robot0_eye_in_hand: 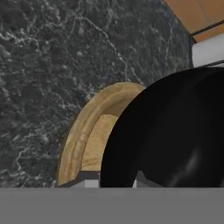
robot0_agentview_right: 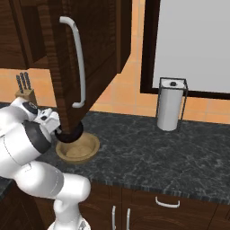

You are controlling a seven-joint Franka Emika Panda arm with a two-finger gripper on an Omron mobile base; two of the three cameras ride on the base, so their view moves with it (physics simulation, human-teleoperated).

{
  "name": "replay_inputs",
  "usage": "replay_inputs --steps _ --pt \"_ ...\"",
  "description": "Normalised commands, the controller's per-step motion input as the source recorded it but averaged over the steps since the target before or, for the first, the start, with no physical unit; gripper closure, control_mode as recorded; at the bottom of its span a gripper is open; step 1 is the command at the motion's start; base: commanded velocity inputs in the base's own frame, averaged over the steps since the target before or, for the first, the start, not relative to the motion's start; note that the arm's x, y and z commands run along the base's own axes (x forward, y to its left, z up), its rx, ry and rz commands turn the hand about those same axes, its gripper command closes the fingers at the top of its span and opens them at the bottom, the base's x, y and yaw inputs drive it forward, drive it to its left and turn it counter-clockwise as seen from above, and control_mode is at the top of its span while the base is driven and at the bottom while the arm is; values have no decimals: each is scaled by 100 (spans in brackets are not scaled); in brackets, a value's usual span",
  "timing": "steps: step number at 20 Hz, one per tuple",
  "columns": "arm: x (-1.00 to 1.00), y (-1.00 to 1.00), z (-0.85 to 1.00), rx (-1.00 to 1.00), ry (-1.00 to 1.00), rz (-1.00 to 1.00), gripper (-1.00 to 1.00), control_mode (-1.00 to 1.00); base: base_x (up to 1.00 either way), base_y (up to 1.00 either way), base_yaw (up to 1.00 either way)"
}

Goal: Pick up the bowls on the counter and stack them on top of one another in the open cabinet. Place the smaller bowl on top of the larger bowl.

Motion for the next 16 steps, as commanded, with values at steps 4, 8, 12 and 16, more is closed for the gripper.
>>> replay_inputs --steps 4,8,12,16 --pt "0 -29 -51 -6 6 0 100 -100 0 0 0" --pt "0 -54 -18 0 7 0 100 -100 0 0 0" --pt "0 -28 -12 0 8 0 100 -100 0 0 0" --pt "0 0 -11 0 5 0 -100 -100 0 0 0"
